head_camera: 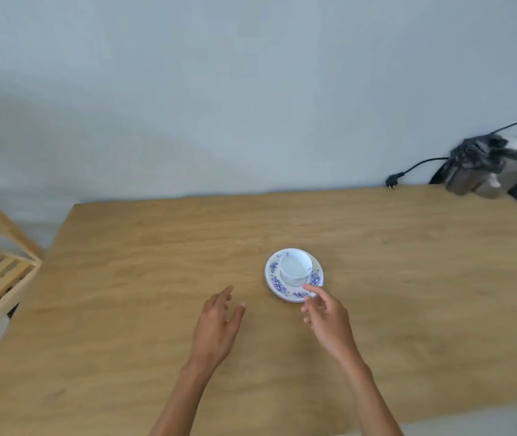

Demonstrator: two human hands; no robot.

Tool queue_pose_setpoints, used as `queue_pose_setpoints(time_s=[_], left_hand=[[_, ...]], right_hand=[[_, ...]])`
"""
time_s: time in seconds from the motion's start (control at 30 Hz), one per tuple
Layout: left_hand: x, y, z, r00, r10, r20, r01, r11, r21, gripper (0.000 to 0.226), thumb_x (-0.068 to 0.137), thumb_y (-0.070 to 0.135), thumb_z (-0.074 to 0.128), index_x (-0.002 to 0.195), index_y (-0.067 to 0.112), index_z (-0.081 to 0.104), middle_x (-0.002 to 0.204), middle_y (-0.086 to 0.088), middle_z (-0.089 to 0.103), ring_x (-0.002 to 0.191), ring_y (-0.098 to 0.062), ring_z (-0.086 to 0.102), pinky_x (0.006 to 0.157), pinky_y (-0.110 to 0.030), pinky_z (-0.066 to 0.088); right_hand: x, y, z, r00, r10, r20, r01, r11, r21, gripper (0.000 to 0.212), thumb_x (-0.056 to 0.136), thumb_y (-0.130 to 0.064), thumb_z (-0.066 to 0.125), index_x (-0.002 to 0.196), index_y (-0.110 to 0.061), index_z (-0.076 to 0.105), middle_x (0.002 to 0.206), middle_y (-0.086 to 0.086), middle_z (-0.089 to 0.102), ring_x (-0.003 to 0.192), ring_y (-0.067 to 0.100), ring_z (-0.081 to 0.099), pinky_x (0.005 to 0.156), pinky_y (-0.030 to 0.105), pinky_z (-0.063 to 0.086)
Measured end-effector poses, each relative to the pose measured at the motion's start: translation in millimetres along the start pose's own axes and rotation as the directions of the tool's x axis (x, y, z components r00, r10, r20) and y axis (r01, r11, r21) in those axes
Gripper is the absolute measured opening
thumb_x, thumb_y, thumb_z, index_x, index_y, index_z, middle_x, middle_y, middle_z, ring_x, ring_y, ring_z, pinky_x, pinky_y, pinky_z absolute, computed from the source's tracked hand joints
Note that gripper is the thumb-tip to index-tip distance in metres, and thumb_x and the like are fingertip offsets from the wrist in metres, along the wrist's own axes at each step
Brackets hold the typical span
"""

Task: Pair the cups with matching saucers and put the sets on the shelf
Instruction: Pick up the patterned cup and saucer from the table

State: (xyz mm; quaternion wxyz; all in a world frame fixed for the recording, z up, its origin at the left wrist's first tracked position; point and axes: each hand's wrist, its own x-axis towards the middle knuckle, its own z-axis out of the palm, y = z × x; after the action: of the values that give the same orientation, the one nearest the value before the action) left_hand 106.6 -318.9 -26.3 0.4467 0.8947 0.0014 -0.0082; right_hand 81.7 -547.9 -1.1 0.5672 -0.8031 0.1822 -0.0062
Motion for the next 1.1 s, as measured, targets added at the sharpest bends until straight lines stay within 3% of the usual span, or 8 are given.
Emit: queue_pose_setpoints(time_s=[0.13, 0.3, 0.4, 0.57, 0.8, 0.9, 0.97, 1.1], left_hand=[[20, 12, 33, 0.998, 0.000, 0.066, -0.003, 0.999, 0.053, 0.062, 0.095, 0.045, 0.055, 0.148, 0.017, 0.039, 0.123, 0.000, 0.058, 0.116, -0.020, 0.051, 0.094, -0.032, 0.044], [39, 24, 59, 0.990, 0.093, 0.104, -0.108, 0.983, 0.147, 0.065, 0.093, 0.045, 0.058, 0.148, 0.019, 0.036, 0.129, -0.003, 0.057, 0.118, -0.023, 0.047, 0.099, -0.036, 0.043], [48, 27, 67, 0.985, 0.135, 0.106, -0.153, 0.970, 0.189, 0.063, 0.090, 0.046, 0.063, 0.144, 0.021, 0.041, 0.129, -0.001, 0.058, 0.114, -0.023, 0.047, 0.097, -0.036, 0.043], [58, 21, 74, 0.979, 0.167, 0.120, -0.189, 0.958, 0.214, 0.073, 0.082, 0.052, 0.070, 0.143, 0.019, 0.046, 0.131, 0.002, 0.059, 0.112, -0.022, 0.048, 0.097, -0.034, 0.044], [69, 18, 74, 0.978, 0.120, 0.171, -0.133, 0.989, 0.066, 0.079, 0.080, 0.043, 0.076, 0.147, 0.019, 0.042, 0.136, 0.004, 0.053, 0.124, -0.015, 0.042, 0.106, -0.027, 0.035], [72, 15, 74, 0.978, 0.076, 0.192, -0.077, 0.997, -0.001, 0.082, 0.077, 0.037, 0.080, 0.147, 0.020, 0.041, 0.129, 0.006, 0.053, 0.116, -0.013, 0.046, 0.105, -0.029, 0.038], [72, 13, 72, 0.977, 0.060, 0.206, -0.052, 0.998, -0.046, 0.082, 0.076, 0.032, 0.082, 0.147, 0.020, 0.042, 0.121, 0.008, 0.053, 0.107, -0.010, 0.048, 0.098, -0.020, 0.039], [67, 9, 61, 0.977, 0.045, 0.210, -0.014, 0.989, -0.146, 0.082, 0.074, 0.025, 0.084, 0.146, 0.022, 0.044, 0.112, 0.011, 0.053, 0.098, -0.002, 0.050, 0.087, -0.008, 0.038]], right_hand=[[24, 19, -21, 0.996, 0.044, -0.075, -0.054, 0.990, -0.133, 0.027, 0.100, -0.023, 0.055, 0.124, -0.030, 0.064, 0.083, -0.004, 0.068, 0.071, 0.020, 0.069, 0.069, 0.034, 0.055], [53, 27, -23, 0.999, 0.042, -0.009, -0.042, 0.960, -0.277, 0.048, 0.097, -0.033, 0.053, 0.144, -0.038, 0.047, 0.110, -0.006, 0.066, 0.104, 0.015, 0.062, 0.092, 0.037, 0.051], [65, 29, -19, 0.999, 0.025, 0.042, -0.011, 0.954, -0.299, 0.054, 0.097, -0.031, 0.054, 0.149, -0.035, 0.042, 0.117, -0.010, 0.067, 0.108, 0.013, 0.062, 0.094, 0.035, 0.051], [72, 30, -20, 0.992, 0.061, 0.110, -0.024, 0.950, -0.312, 0.066, 0.098, -0.029, 0.058, 0.157, -0.035, 0.028, 0.071, -0.010, 0.058, 0.073, 0.010, 0.060, 0.072, 0.027, 0.046], [76, 29, -23, 0.991, 0.047, 0.125, -0.017, 0.972, -0.235, 0.072, 0.094, -0.026, 0.065, 0.155, -0.041, 0.030, 0.065, -0.022, 0.057, 0.069, 0.000, 0.055, 0.075, 0.023, 0.044], [78, 29, -24, 0.988, 0.061, 0.138, -0.035, 0.982, -0.183, 0.074, 0.090, -0.027, 0.070, 0.152, -0.043, 0.034, 0.070, -0.017, 0.064, 0.071, 0.002, 0.060, 0.075, 0.024, 0.049], [76, 29, -24, 0.983, 0.092, 0.158, -0.069, 0.988, -0.141, 0.078, 0.090, -0.026, 0.073, 0.153, -0.046, 0.031, 0.071, -0.003, 0.065, 0.067, 0.005, 0.061, 0.070, 0.024, 0.050], [67, 25, -18, 0.976, 0.113, 0.183, -0.112, 0.994, -0.016, 0.081, 0.090, -0.017, 0.075, 0.153, -0.045, 0.032, 0.069, -0.004, 0.068, 0.053, 0.009, 0.056, 0.051, 0.023, 0.047]])
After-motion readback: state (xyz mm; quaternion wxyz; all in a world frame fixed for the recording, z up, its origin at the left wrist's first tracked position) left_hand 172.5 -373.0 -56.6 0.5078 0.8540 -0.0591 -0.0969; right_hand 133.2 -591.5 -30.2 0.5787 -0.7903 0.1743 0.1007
